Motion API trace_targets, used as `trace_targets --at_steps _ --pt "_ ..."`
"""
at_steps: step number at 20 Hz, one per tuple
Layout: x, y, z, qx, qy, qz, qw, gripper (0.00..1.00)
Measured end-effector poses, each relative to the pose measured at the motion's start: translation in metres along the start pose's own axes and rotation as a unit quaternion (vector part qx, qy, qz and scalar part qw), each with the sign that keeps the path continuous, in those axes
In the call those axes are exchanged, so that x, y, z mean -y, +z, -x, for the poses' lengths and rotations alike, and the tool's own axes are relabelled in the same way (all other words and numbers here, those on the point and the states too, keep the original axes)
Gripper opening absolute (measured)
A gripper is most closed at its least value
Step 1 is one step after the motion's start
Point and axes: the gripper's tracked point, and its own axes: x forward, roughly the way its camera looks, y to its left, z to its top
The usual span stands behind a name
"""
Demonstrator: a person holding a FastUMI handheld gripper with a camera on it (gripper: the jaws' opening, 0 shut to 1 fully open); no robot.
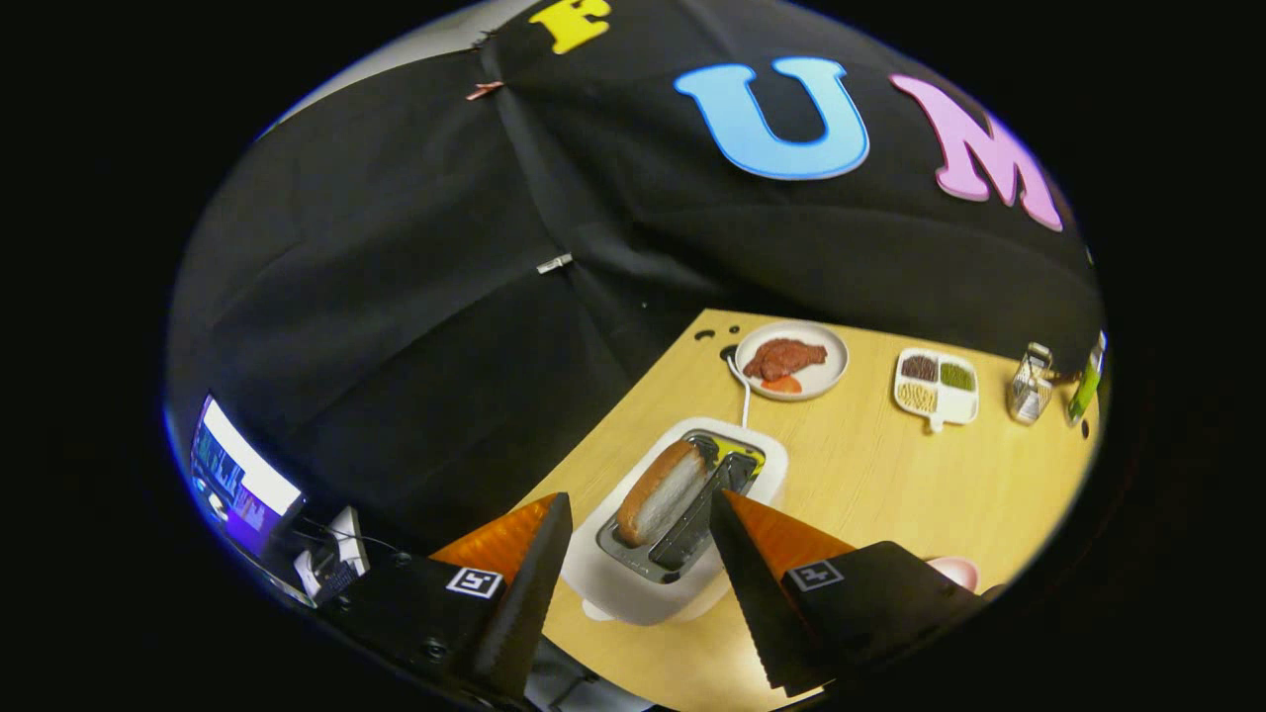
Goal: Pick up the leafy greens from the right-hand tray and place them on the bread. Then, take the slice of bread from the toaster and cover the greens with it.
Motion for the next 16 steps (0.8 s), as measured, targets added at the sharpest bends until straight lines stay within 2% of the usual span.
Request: trace_targets --at_steps 8,11,14,15,16 --pt "0.014 -0.014 -0.071 -0.036 -0.047 -0.13 0.99 0.86" --pt "0.026 -0.016 -0.086 -0.045 -0.07 -0.17 0.982 0.8" --pt "0.039 -0.018 -0.091 -0.045 -0.099 -0.183 0.977 0.56" --pt "0.045 -0.019 -0.085 -0.047 -0.114 -0.187 0.975 0.43" --pt "0.04 -0.014 -0.089 -0.044 -0.104 -0.196 0.974 0.31"
